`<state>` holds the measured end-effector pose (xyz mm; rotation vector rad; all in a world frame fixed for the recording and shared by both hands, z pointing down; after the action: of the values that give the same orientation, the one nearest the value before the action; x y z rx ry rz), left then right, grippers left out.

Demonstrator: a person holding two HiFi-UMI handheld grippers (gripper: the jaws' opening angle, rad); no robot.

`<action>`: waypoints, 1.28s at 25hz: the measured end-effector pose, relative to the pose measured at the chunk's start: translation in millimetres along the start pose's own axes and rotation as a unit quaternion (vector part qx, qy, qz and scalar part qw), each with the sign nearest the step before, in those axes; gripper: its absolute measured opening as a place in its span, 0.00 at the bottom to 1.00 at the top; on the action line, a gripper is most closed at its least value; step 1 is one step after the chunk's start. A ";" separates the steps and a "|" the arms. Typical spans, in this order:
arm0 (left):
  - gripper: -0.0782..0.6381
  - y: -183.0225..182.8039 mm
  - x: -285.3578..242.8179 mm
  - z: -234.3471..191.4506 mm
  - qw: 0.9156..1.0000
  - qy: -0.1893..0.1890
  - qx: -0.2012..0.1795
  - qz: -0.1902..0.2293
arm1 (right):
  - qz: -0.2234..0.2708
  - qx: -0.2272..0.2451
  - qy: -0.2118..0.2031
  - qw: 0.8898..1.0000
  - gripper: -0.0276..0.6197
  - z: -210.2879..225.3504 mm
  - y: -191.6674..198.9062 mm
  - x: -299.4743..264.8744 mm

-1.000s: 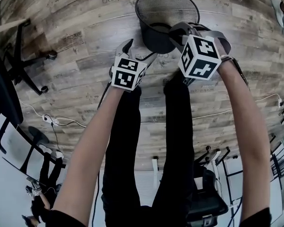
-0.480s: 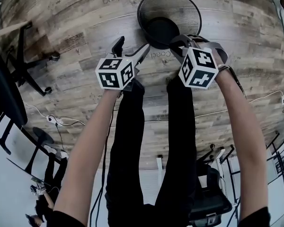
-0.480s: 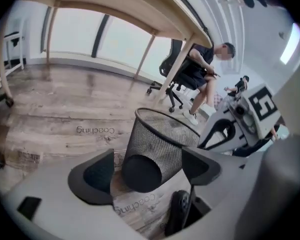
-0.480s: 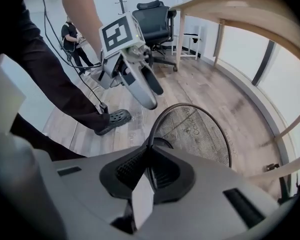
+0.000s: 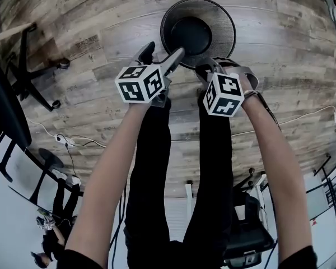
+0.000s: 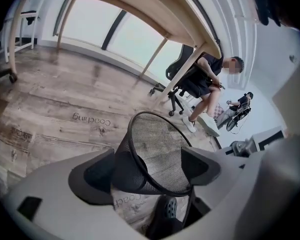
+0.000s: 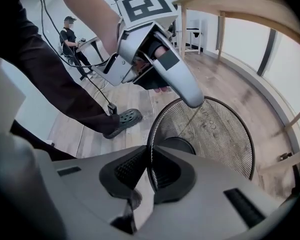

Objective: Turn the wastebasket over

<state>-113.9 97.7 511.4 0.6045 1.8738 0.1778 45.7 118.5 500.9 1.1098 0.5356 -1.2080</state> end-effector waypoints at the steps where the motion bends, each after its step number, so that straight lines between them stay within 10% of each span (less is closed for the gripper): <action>1: 0.72 2.8 -1.2 -0.5 1.000 0.002 0.001 -0.005 | -0.001 -0.002 -0.001 1.000 0.13 -3.2 0.2 -4.0; 14: 0.21 22.3 -7.0 -13.8 0.998 -0.027 0.031 -0.039 | -0.005 -0.007 -0.004 1.000 0.13 -20.3 8.7 -26.7; 32: 0.18 36.6 -11.6 -16.4 0.995 -0.072 0.064 -0.037 | 0.011 -0.057 0.010 0.998 0.16 -24.7 23.4 -25.1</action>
<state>-114.0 126.1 542.0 0.6176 1.7729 -0.0337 64.4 151.0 520.5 1.0302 0.5983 -1.1345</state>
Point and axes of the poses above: the fingertips, and each gripper's own axes: x backward along the fingers, z to its right, y out of its underside, the point moved 8 cm from there along x, backward along the fingers, and after that the axes turned 13 degrees about -y, right-handed, at the moved point
